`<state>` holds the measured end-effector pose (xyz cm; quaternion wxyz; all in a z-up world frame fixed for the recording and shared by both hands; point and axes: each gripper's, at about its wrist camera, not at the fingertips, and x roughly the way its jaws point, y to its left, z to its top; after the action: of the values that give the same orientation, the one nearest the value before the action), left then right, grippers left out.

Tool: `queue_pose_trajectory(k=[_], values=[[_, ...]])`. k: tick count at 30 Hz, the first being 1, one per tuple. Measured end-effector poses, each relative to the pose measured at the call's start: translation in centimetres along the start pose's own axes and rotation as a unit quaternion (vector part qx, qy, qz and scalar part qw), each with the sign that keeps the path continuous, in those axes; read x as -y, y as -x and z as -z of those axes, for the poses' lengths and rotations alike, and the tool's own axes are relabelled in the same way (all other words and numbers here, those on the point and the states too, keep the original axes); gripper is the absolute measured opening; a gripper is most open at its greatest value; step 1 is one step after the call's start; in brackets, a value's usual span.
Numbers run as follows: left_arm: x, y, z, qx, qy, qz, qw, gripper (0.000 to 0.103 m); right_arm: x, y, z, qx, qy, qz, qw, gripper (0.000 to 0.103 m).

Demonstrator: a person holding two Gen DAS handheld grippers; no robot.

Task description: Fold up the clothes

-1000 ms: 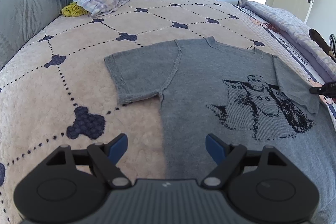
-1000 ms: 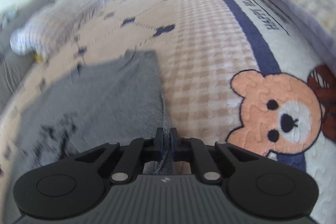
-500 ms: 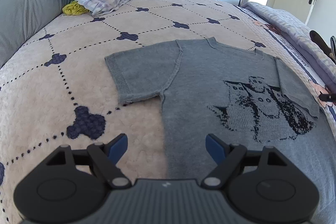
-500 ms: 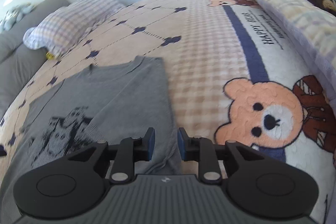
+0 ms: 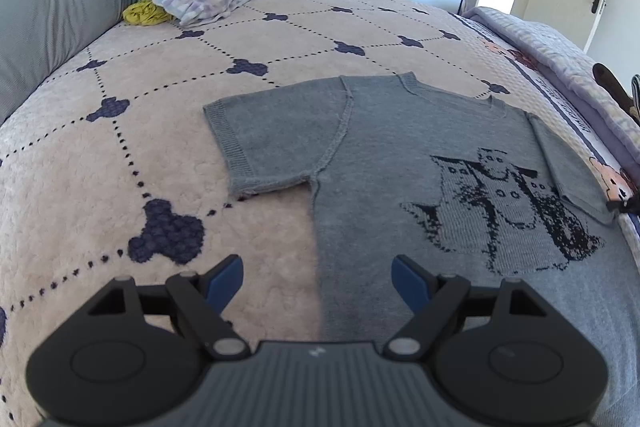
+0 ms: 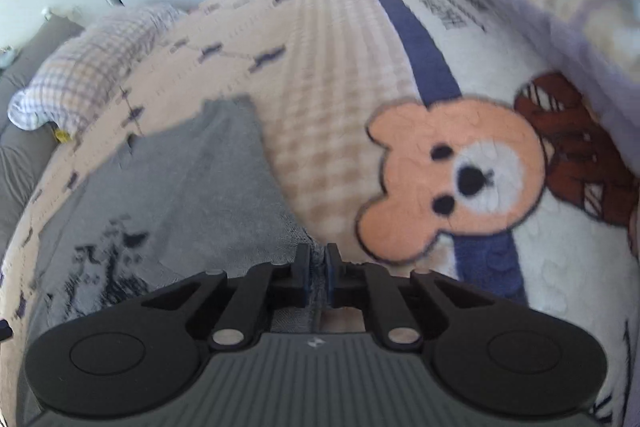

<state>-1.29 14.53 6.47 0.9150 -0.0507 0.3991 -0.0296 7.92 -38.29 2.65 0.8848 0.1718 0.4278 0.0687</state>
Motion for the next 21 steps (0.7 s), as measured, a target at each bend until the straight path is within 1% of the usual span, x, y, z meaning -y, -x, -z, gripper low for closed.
queue_pose_trajectory(k=[1, 2, 3, 4, 5, 7, 8, 10, 11, 12, 15, 16, 19, 20, 21], values=[[0.0, 0.0, 0.0, 0.0, 0.001, 0.001, 1.0, 0.083, -0.4, -0.2, 0.2, -0.003, 0.013, -0.001, 1.0, 0.01], [0.0, 0.0, 0.1, 0.001, 0.0, 0.002, 1.0, 0.083, -0.7, -0.4, 0.3, -0.005, 0.025, -0.002, 1.0, 0.013], [0.0, 0.1, 0.1, 0.001, -0.002, 0.002, 1.0, 0.083, -1.1, -0.3, 0.0, -0.006, 0.03, -0.004, 1.0, 0.014], [-0.1, 0.1, 0.2, 0.002, -0.005, 0.002, 1.0, 0.083, -1.4, -0.1, -0.5, -0.003, 0.035, -0.004, 0.999, 0.017], [-0.1, 0.2, 0.2, 0.002, -0.007, 0.0, 1.0, 0.083, -1.7, 0.1, -1.1, 0.007, 0.046, 0.006, 0.999, 0.027], [-0.4, 0.3, 0.1, 0.002, -0.01, -0.003, 0.9999, 0.083, -2.6, 0.1, -2.6, 0.026, 0.068, 0.026, 0.997, 0.038], [-0.6, 0.2, 0.0, 0.002, -0.009, -0.005, 0.9999, 0.083, -3.1, 0.0, -3.4, 0.035, 0.08, 0.036, 0.996, 0.039], [-0.8, 0.1, -0.2, 0.003, -0.006, -0.008, 0.9999, 0.083, -4.8, -1.5, -5.3, 0.038, 0.103, 0.033, 0.993, 0.039], [-0.9, 0.0, -0.3, 0.004, -0.004, -0.008, 0.9999, 0.083, -6.3, -2.5, -6.1, 0.038, 0.131, 0.03, 0.99, 0.039], [-0.9, -0.1, -0.4, 0.004, -0.005, -0.009, 0.9999, 0.083, -7.8, -3.6, -6.8, 0.038, 0.158, 0.027, 0.986, 0.039], [-0.7, 0.0, -0.5, 0.006, -0.014, -0.009, 0.9998, 0.083, -12.2, -6.9, -8.6, 0.039, 0.242, 0.031, 0.969, 0.036], [-0.8, 0.0, -0.5, 0.007, -0.016, -0.009, 0.9998, 0.083, -13.1, -8.0, -9.2, 0.039, 0.252, 0.037, 0.966, 0.036], [-1.2, 0.1, -0.7, 0.01, -0.018, -0.012, 0.9997, 0.083, -14.0, -11.3, -10.8, 0.031, 0.264, 0.089, 0.96, 0.035], [-1.5, 0.2, -0.7, 0.011, -0.017, -0.014, 0.9997, 0.083, -13.9, -12.3, -11.1, 0.024, 0.266, 0.103, 0.958, 0.03], [-1.7, 0.2, -0.7, 0.012, -0.016, -0.016, 0.9997, 0.083, -13.7, -13.1, -11.3, 0.013, 0.265, 0.115, 0.957, 0.021]])
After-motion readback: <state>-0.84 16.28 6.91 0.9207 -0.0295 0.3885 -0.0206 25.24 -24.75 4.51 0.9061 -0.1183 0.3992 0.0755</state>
